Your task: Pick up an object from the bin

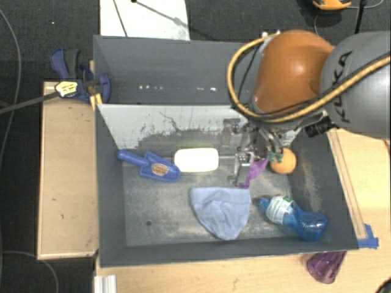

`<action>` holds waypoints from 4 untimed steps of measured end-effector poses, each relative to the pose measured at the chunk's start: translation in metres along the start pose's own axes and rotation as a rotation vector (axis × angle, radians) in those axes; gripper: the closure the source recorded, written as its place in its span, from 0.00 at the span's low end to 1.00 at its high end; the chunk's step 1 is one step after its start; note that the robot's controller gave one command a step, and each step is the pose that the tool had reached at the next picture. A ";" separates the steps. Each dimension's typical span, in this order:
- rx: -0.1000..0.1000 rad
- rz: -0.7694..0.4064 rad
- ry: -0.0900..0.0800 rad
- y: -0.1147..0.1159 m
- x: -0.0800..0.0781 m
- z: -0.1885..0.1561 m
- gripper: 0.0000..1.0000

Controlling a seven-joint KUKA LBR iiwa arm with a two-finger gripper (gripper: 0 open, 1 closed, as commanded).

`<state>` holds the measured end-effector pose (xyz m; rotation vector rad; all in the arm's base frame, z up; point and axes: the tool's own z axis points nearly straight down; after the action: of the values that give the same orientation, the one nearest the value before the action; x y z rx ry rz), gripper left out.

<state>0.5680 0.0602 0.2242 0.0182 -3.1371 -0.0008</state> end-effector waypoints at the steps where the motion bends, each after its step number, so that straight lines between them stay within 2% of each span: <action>1: -0.001 0.002 -0.008 0.000 -0.002 -0.004 0.00; 2: 0.000 -0.063 -0.011 -0.003 0.019 0.033 0.00; 3: 0.000 -0.249 -0.010 -0.018 0.079 0.061 0.00; 4: 0.001 -0.380 -0.012 -0.014 0.092 0.073 0.00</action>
Offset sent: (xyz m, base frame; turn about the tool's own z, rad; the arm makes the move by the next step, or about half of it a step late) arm -0.0851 -0.0133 -0.1542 -0.2885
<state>0.4757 0.0456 0.1514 0.6130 -3.0885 -0.0005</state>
